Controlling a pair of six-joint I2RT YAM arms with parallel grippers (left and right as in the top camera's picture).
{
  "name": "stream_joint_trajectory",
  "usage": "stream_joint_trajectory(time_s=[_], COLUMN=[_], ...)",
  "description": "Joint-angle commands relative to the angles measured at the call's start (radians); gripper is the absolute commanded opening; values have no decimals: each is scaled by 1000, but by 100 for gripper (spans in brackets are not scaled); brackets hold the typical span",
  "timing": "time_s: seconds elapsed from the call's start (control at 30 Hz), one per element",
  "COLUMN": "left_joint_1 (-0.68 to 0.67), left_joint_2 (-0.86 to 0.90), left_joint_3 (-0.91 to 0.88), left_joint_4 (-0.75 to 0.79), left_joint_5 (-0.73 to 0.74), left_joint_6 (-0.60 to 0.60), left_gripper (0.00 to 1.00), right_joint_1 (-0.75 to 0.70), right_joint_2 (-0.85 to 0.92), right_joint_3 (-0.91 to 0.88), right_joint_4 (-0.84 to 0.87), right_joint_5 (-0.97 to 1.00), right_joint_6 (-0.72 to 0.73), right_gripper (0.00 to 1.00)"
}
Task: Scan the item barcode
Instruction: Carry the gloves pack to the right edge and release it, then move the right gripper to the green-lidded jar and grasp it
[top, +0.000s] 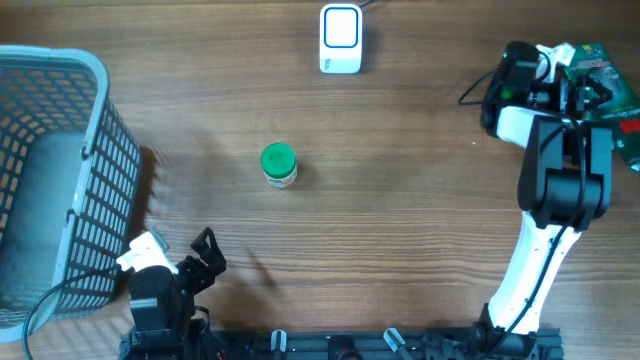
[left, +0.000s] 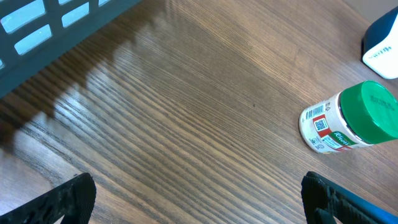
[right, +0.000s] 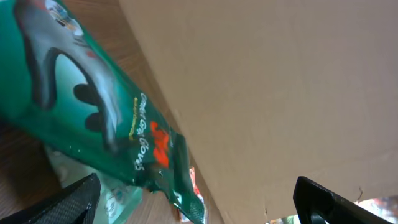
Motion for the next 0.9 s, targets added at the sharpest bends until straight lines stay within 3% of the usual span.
stream_joint_trajectory(time_s=[0.0, 0.03, 0.07, 0.2, 0.43, 0.6, 0.73, 0.87], left_joint_1=[-5, -5, -5, -5, -5, -5, -5, -5], left_joint_2=[-7, -7, -7, -7, -7, -7, -7, -7], left_joint_3=[-4, -4, -4, -4, -4, -4, -4, -4], left_joint_4=[3, 3, 3, 3, 3, 3, 3, 3], left_joint_5=[-2, -2, -2, -2, -2, -2, -2, -2], left_joint_6=[-5, -5, -5, -5, -5, -5, -5, -5], left_gripper=[100, 100, 100, 100, 100, 100, 100, 100], right_joint_1=[26, 33, 113, 306, 621, 792, 927, 1004], right_joint_2=[14, 14, 14, 13, -141, -434, -643, -798], right_joint_3=[-8, -8, -6, 34, 277, 345, 345, 344], right_joint_4=[40, 64, 424, 1070, 1066, 1005, 877, 549], right_joint_5=[23, 28, 66, 87, 86, 87, 76, 87], right_joint_6=[-27, -47, -320, -805, -1012, -1073, -1073, -1070], right_gripper=[100, 100, 100, 100, 100, 100, 100, 100])
